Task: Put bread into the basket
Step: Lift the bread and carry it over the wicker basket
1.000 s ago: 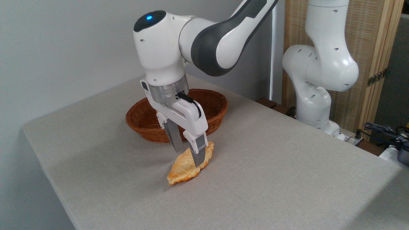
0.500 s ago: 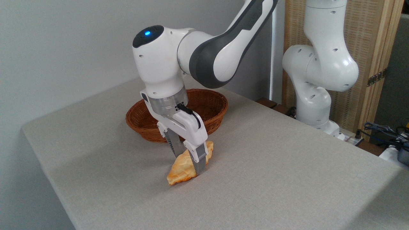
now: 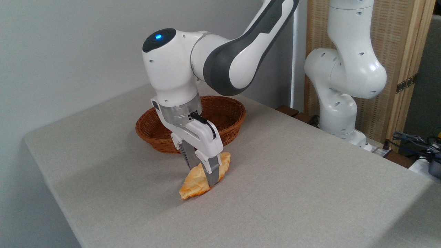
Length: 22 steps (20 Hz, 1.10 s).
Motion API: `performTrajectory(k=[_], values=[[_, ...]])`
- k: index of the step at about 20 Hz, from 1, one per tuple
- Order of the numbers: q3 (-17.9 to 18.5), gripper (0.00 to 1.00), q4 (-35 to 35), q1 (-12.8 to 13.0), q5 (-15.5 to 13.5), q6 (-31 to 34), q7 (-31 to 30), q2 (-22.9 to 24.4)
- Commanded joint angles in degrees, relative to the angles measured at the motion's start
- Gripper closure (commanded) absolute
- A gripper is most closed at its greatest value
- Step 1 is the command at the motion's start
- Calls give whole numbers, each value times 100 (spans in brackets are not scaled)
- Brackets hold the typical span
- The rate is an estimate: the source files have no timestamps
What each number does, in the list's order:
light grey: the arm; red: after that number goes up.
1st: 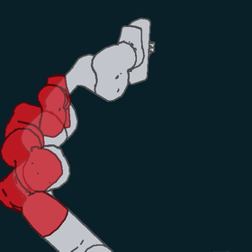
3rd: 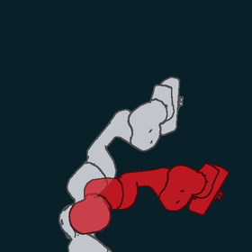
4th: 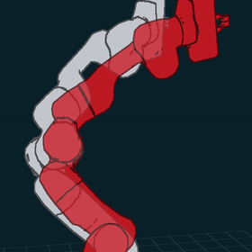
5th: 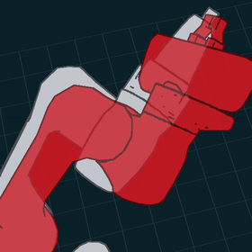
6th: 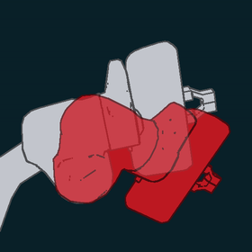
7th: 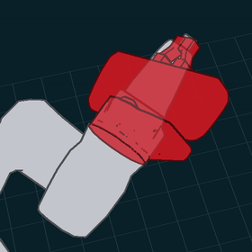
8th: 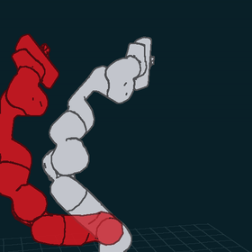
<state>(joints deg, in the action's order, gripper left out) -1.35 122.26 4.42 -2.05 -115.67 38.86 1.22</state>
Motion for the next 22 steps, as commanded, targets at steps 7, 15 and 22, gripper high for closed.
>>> performTrajectory(k=[7, 15, 22], values=[[12, 55, -228, 15, 3, -8, -36, 352], [-453, 51, -237, 647, -216, 483, -45, 1143], [-462, 51, -167, 1842, -595, 958, -36, 1074]])
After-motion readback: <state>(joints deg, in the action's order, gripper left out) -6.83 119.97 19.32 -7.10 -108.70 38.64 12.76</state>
